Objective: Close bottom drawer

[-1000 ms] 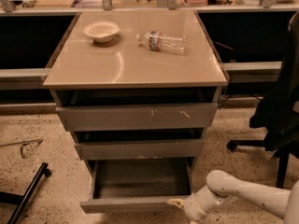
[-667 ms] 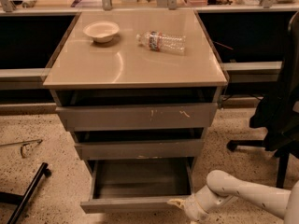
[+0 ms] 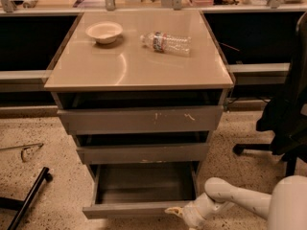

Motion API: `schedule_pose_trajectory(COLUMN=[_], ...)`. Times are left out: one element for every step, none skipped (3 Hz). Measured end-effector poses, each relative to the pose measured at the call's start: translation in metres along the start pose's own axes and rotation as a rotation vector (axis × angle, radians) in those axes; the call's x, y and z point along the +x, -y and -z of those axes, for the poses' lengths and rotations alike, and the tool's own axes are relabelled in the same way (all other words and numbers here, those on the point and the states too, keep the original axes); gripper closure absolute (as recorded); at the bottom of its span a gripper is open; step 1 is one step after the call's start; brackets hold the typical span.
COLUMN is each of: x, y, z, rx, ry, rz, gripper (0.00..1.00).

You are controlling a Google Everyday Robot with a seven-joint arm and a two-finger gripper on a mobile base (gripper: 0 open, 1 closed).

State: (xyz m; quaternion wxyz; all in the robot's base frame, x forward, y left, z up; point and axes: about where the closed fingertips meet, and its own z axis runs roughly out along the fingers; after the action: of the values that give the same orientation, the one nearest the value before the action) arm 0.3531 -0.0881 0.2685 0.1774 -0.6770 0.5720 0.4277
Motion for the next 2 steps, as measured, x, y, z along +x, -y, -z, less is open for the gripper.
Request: schedule_pose_trajectory(x=[0.0235,0.0235], y=[0.0173,0.0173], z=[-0.0377,-0.0377], rx=[-0.02,-0.02], ry=[0.055,0.055], rz=[0.006,0.006], gripper=[0.0,0.0])
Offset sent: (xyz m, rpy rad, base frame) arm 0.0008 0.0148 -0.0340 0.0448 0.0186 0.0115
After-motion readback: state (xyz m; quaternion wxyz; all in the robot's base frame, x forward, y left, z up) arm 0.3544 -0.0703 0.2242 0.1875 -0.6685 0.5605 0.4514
